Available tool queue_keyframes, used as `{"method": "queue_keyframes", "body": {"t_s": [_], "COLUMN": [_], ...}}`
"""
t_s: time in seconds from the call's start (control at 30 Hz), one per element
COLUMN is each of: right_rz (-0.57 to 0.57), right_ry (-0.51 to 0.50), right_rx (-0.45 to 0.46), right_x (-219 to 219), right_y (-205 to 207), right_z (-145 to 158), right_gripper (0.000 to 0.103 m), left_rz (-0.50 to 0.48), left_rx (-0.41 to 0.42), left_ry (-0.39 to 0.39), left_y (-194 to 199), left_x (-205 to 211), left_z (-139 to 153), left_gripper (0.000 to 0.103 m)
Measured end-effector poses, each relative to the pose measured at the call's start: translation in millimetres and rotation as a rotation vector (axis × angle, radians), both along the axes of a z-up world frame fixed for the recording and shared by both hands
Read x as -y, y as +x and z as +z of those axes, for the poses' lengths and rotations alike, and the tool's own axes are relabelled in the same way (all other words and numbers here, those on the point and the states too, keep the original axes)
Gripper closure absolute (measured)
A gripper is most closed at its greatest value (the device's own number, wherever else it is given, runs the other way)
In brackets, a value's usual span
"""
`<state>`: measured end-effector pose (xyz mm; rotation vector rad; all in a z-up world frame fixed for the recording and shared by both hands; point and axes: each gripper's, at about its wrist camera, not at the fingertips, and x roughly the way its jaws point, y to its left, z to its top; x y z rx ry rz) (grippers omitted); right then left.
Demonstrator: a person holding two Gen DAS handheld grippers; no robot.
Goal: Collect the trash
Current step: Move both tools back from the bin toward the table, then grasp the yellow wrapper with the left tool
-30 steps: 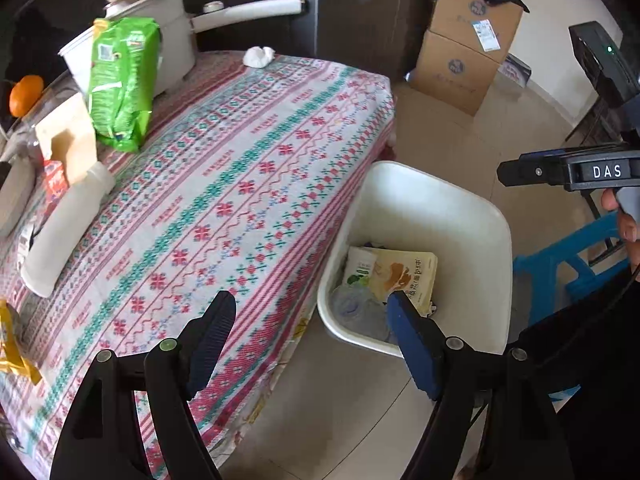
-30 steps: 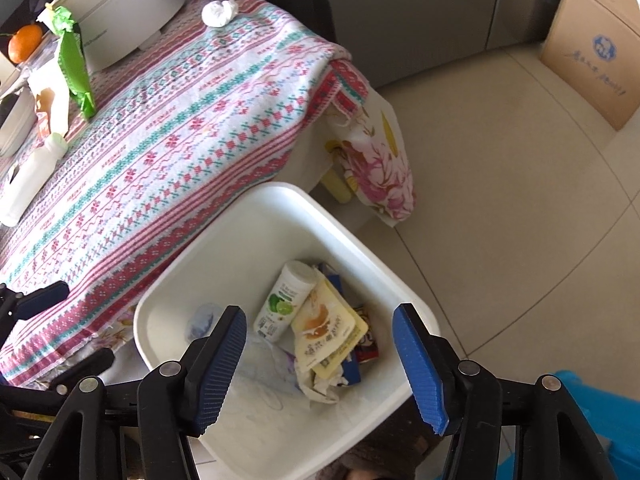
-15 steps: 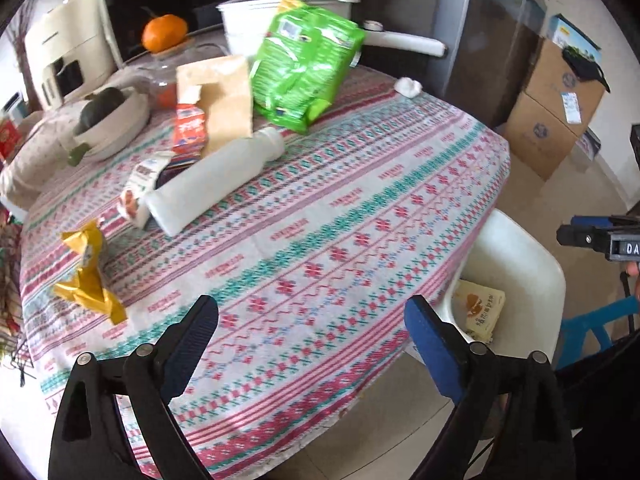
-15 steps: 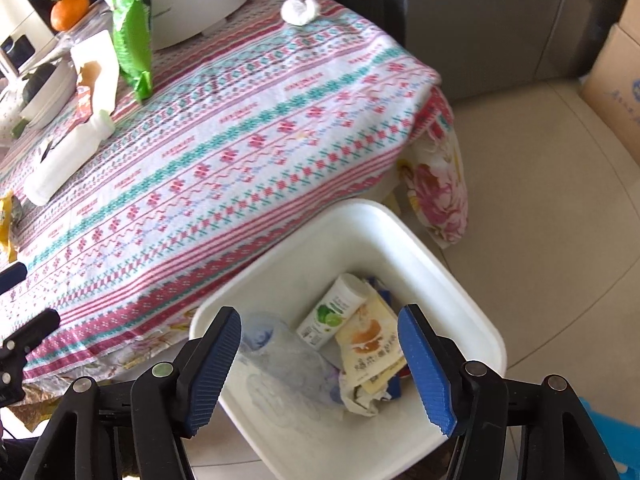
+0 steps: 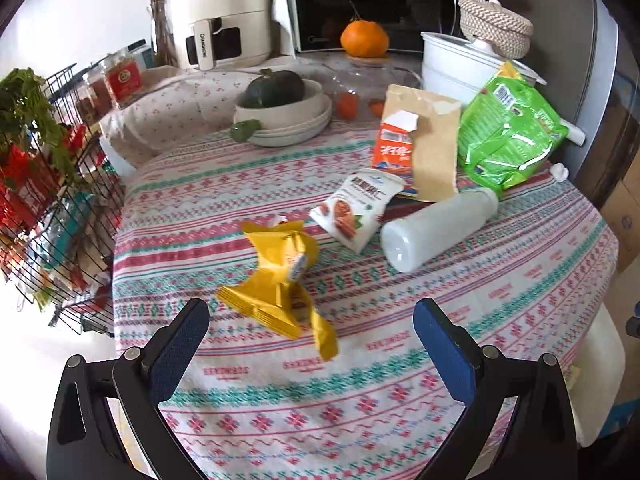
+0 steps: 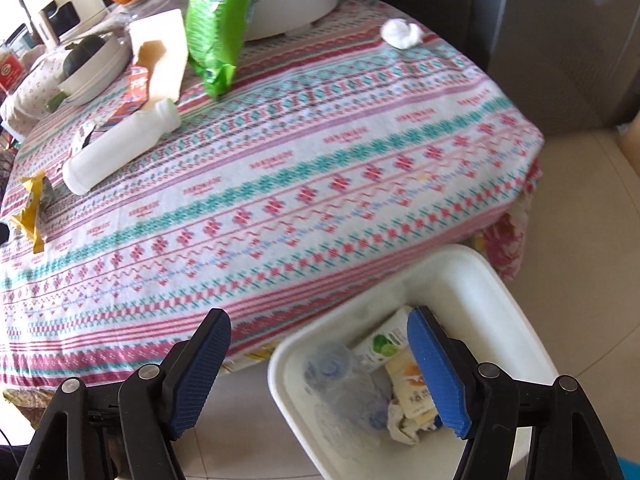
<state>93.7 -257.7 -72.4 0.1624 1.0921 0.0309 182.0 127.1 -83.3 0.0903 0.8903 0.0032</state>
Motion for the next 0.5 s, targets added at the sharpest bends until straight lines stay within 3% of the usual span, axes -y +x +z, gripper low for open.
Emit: {"method": "queue_keyframes", "body": {"t_s": [0.17,0.4,0.43,0.5], "right_rz": [0.048,0.096,0.101,0.110], "right_ry": [-0.014,-0.045,-0.048,-0.053], "right_rx": [-0.001,-0.018,-0.021,-0.026], "right_x": [-31,-67,-71,-79], "right_y": [13,30,32,35], "right_z": [-4,-13,-15,-18], "right_gripper": [0.024,0.024,0.024,0.024], "left_rz": [-0.010,-0.034,-0.039,-0.046], "left_rx": [-0.023,-0.082,-0.096,-0.140], "left_ry": [0.033,0.018,0.016,0.001], "left_y": [18,42,45,50], "left_x": [-23,-32,-32,-32], "left_z": [-23,-45,-49,-56], "left_gripper": [0.000,0.002,0.004,0.025]}}
